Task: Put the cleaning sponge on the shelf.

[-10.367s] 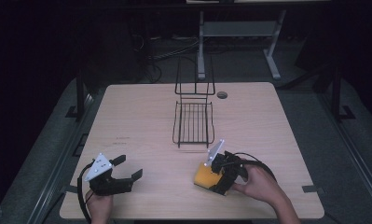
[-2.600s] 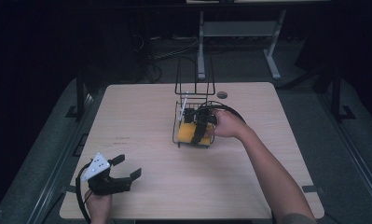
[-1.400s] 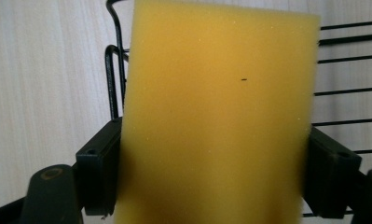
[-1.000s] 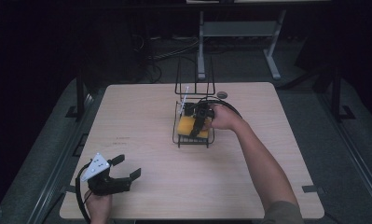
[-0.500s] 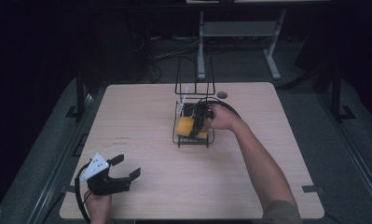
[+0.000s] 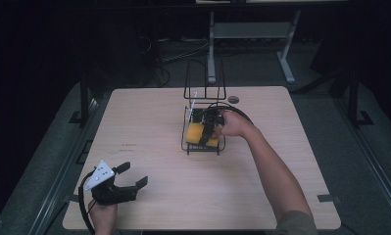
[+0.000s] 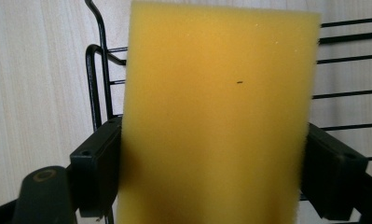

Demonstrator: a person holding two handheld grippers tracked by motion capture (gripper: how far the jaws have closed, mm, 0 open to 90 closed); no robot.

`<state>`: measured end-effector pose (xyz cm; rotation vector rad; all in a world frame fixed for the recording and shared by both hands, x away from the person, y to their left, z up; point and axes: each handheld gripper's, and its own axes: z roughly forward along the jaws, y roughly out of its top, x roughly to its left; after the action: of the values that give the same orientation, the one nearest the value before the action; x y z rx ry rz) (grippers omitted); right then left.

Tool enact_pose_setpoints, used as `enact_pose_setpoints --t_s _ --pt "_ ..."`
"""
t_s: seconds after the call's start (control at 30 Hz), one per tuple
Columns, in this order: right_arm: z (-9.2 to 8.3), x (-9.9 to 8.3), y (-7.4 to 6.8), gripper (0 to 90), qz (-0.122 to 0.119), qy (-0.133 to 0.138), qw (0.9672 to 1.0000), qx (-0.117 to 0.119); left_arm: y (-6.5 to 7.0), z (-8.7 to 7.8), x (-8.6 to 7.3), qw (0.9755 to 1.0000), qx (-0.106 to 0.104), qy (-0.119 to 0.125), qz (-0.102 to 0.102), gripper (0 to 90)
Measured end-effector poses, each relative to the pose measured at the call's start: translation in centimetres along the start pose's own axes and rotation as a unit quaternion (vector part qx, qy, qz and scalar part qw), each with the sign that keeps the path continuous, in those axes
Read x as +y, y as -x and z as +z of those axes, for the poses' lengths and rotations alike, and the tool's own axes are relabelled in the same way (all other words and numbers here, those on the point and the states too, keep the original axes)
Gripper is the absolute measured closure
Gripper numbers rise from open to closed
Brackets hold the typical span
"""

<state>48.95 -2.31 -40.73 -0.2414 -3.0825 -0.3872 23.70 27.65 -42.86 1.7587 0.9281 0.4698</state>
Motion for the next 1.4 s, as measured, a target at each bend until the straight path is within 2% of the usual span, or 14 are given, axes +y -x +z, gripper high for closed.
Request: enact_pose_setpoints --t_s 0.2,0.7,0.9,1.4 --pt "-0.4 -0.1 0.0 17.8 0.001 0.010 0.9999 -0.005 0.0 0.0 0.0 1.0000 0.000 -0.001 0.002 12.8" --pt "-1.4 -0.3 -0.3 17.7 0.007 0.006 0.9999 -0.012 0.2 0.2 0.0 1.0000 -0.002 -0.003 0.003 12.8" --pt "-1.9 -0.5 -0.4 17.7 0.002 0.013 0.9998 -0.017 0.3 0.2 0.0 1.0000 -0.002 -0.003 0.003 12.8" --pt "-3.0 -0.6 -1.3 17.8 -0.003 0.011 0.9997 -0.024 0.3 0.2 0.0 1.0000 -0.003 -0.004 0.005 12.8"
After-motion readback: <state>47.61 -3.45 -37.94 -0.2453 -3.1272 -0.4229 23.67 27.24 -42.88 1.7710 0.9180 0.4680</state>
